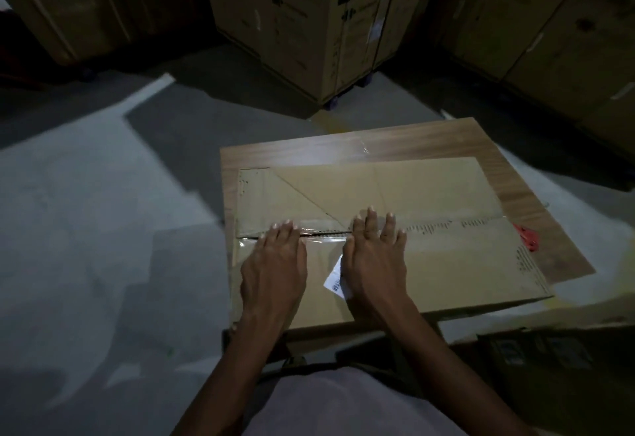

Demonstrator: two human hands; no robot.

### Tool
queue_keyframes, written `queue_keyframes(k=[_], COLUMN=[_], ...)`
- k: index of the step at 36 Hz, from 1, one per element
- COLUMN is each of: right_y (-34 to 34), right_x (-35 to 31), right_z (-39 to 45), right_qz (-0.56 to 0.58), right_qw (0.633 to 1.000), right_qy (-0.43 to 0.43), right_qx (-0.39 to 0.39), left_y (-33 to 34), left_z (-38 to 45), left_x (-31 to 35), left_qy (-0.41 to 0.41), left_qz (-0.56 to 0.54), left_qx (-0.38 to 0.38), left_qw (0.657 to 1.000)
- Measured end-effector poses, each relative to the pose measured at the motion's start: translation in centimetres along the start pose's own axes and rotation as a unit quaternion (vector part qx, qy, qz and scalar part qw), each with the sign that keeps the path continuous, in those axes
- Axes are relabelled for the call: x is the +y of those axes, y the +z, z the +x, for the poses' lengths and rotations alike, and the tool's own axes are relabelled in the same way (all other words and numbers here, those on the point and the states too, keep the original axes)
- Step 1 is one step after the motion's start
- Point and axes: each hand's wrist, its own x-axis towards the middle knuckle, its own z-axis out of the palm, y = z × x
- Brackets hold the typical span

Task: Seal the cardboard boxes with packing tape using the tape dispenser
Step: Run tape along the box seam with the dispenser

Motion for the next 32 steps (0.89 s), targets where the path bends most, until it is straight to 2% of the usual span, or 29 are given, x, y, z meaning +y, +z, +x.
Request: queue_keyframes(k=[3,6,9,12,16,19,25,29,32], right_y=[1.0,1.6,1.1,0.9,0.0,-0.6,0.0,1.6,1.4], right_x=[-2.4,-3.0,-1.2,0.4,2.2,3.1,-1.0,-4.5,-3.4], right_z=[-0.2,-0.1,0.2,-0.2,-0.7,-0.6,0.6,-0.3,-0.5], right_qz=[-0.004,0.002,-0.006,0.000,0.017,0.005,-0.045,-0.049,-0.039], right_qw=[0.997,0.994,0.996,0.999,0.998,0.998,0.999,0.992,0.991], right_qy=[-0.074,-0.109,-0.083,-0.040,0.049,0.064,-0.011,-0.112,-0.127], right_qx=[-0.001,0.009,0.008,0.022,0.022,0.002,-0.003,0.019,0.021], left_y=[0.1,-0.6,-0.8,-0.2,0.0,0.1,-1.0,-2.2,-2.1], left_z=[0.6,0.8,0.2,-0.3,-0.9,-1.2,-0.7,-0.2,-0.4], left_x=[-0.1,-0.9,-1.6,-1.6,-2.8,-3.3,-2.4,-2.7,-3.2], left_qy=[0.005,0.015,0.034,0.040,-0.021,-0.048,-0.048,-0.060,-0.074], left_qz=[0.023,-0.005,-0.062,-0.047,-0.035,-0.015,0.069,0.079,0.030], left_qx=[-0.040,-0.018,0.055,0.017,0.043,0.037,-0.025,-0.016,0.003], left_qw=[0.999,1.000,0.996,0.998,0.998,0.998,0.996,0.995,0.997])
